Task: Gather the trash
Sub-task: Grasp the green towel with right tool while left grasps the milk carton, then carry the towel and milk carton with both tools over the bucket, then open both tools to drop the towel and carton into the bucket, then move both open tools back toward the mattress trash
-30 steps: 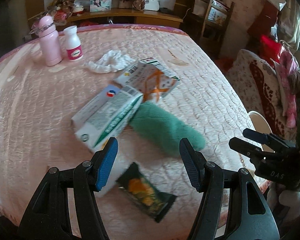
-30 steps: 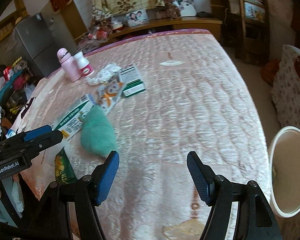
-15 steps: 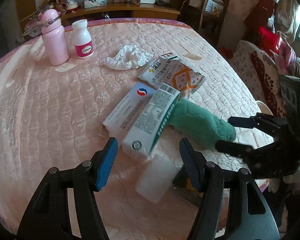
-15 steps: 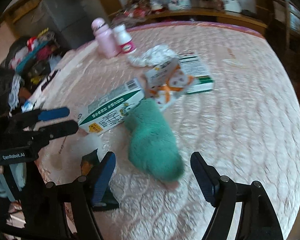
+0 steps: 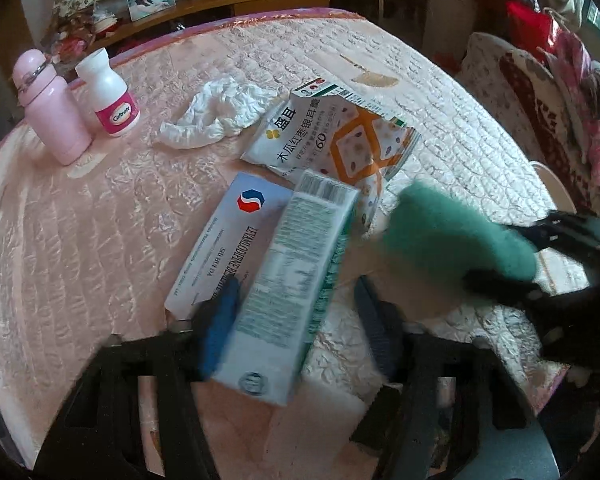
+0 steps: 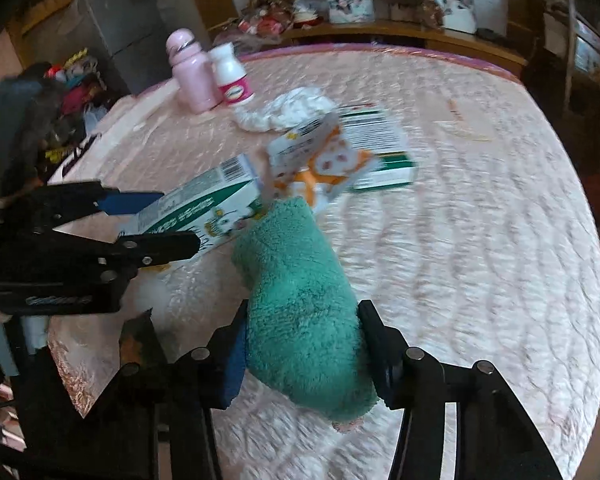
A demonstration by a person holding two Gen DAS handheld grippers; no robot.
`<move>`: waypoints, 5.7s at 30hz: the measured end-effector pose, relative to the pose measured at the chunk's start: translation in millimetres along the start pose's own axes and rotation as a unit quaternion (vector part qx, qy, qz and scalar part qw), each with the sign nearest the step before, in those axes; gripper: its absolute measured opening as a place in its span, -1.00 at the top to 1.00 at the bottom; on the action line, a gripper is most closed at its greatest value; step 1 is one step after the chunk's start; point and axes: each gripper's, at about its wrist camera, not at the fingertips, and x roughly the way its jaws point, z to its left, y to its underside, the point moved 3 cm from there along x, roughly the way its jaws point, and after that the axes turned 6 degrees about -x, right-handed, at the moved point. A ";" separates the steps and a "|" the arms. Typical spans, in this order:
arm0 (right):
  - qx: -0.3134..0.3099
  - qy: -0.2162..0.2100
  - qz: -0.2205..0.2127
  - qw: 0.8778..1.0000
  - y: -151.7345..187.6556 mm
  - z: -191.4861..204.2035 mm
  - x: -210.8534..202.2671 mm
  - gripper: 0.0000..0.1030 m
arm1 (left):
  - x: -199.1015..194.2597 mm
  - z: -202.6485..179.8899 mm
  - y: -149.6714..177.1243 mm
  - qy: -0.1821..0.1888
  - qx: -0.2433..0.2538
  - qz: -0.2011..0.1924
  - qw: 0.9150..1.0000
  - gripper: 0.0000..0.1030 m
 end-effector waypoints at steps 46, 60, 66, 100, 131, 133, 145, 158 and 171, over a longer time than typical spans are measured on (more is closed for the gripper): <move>0.155 0.083 -0.108 0.978 73.3 -117.2 -137.4 0.04 | -62.6 -163.4 -21.8 0.081 0.011 -0.092 0.992 0.27; 0.194 0.112 -0.110 0.968 111.1 -162.9 -163.1 0.04 | -49.8 -230.3 -26.1 0.105 0.041 -0.079 0.990 0.27; 0.210 0.130 -0.111 0.963 128.1 -181.7 -175.2 0.04 | -41.9 -259.7 -29.6 0.119 0.052 -0.072 0.989 0.27; 0.333 0.206 -0.078 0.917 230.4 -311.0 -195.5 0.04 | 42.2 -430.2 -47.4 0.180 0.103 -0.005 0.978 0.27; 0.344 0.212 -0.068 0.912 233.6 -309.1 -182.6 -0.48 | 35.0 -405.3 -47.5 0.177 0.071 -0.019 0.981 -0.22; 0.341 0.212 -0.070 0.913 230.4 -305.3 -182.9 -0.48 | 30.6 -399.0 -47.1 0.170 0.070 -0.026 0.983 -0.22; 0.306 0.220 -0.076 0.923 201.1 -272.0 -188.1 -0.48 | 2.2 -349.9 -46.6 0.133 0.046 -0.062 0.988 -0.22; 0.254 0.218 -0.088 0.938 154.7 -218.8 -185.0 -0.48 | -25.8 -275.3 -40.0 0.090 0.008 -0.094 0.991 -0.22; 0.203 0.198 -0.090 0.955 107.1 -162.0 -159.5 -0.48 | -46.7 -195.2 -27.2 0.059 -0.034 -0.113 0.991 -0.22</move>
